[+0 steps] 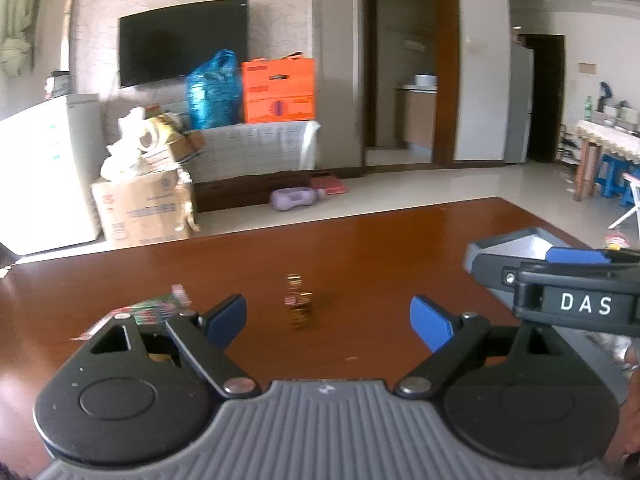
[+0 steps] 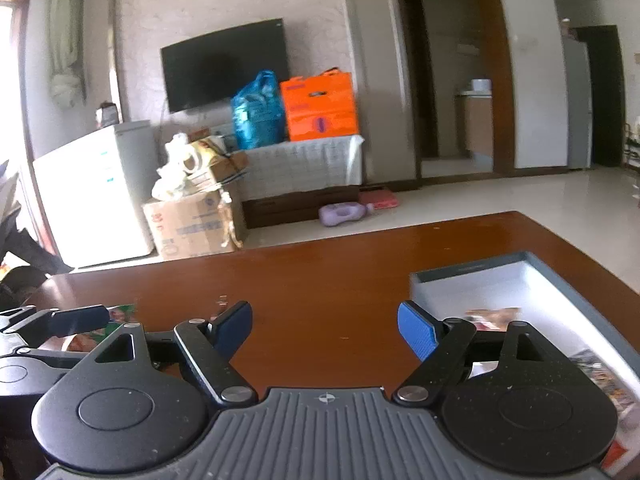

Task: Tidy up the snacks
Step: 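Withdraw both tools from the box toward the cracker bag and brown candy, then grasp the green cracker bag with the left gripper while the right gripper grasps the brown candy, then carry the cracker bag and brown candy with both tools over the grey box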

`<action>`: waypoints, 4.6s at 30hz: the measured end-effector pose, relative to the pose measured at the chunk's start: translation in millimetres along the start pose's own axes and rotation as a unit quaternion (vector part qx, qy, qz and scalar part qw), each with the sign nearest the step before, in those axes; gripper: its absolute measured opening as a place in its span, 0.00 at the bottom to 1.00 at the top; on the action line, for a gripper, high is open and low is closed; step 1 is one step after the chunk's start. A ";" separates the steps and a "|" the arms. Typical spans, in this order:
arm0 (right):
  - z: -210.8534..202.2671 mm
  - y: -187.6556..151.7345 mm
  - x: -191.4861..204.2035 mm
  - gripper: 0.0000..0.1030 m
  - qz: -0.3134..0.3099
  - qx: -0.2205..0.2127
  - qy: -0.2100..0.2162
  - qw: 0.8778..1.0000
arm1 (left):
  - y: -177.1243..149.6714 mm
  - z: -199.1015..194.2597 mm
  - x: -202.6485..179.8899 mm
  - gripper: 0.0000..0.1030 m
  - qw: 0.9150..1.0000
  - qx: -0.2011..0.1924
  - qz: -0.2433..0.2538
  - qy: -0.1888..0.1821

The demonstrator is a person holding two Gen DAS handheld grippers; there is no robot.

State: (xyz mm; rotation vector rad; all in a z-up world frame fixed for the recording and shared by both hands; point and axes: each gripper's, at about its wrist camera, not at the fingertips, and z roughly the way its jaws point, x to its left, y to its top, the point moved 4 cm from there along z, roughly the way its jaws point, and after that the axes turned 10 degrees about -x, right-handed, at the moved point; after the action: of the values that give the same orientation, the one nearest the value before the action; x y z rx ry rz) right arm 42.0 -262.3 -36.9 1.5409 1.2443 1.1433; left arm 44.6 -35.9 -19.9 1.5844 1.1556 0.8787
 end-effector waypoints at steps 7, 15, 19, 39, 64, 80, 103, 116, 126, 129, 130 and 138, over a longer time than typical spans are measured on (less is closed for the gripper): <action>9.3 -3.5 45.8 0.78 -0.011 0.007 0.028 1.000 | -7.1 -10.2 58.6 0.87 1.000 0.009 -0.006 0.030; 19.4 -6.3 79.6 0.79 -0.022 0.014 0.047 0.999 | -15.9 -14.5 98.0 0.87 0.998 0.013 -0.021 0.050; 24.0 -6.6 94.4 0.79 -0.025 0.014 0.055 0.998 | -18.2 -13.8 115.1 0.87 0.998 0.014 -0.030 0.060; 64.1 -13.9 123.9 0.85 -0.041 0.022 0.048 0.998 | -19.3 2.3 184.3 0.93 0.989 -0.007 -0.082 0.119; 172.0 -68.2 117.2 0.70 -0.092 0.117 0.037 0.988 | -63.9 83.4 177.0 0.93 0.988 0.060 -0.104 0.096; 187.9 -62.2 120.5 0.48 -0.099 0.111 0.073 0.986 | -68.7 106.2 176.9 0.93 0.986 0.065 -0.115 0.102; 171.2 -60.5 117.9 0.25 -0.107 0.109 0.099 0.983 | -72.7 110.4 175.5 0.74 0.987 0.057 -0.113 0.096; 166.3 -60.7 119.9 0.24 -0.114 0.115 0.104 0.981 | -71.5 108.5 174.6 0.62 0.989 0.050 -0.104 0.094; 145.0 -64.5 122.0 0.24 -0.125 0.124 0.109 0.978 | -65.7 108.6 159.1 0.57 0.992 0.049 -0.093 0.069; 137.2 -62.2 119.4 0.24 -0.125 0.123 0.109 0.978 | -62.0 107.5 151.8 0.57 0.993 0.046 -0.087 0.062; 134.3 -61.2 118.3 0.24 -0.125 0.121 0.109 0.979 | -60.6 106.8 148.8 0.57 0.994 0.045 -0.086 0.060; 105.1 -48.6 106.3 0.24 -0.121 0.102 0.108 0.982 | -50.1 103.2 115.2 0.57 0.996 0.037 -0.067 0.046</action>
State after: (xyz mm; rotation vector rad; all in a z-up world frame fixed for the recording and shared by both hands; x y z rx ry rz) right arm 142.7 -155.7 -93.3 1.3903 1.6903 1.0693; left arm 159.6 50.5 -95.7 1.5194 1.3576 0.8357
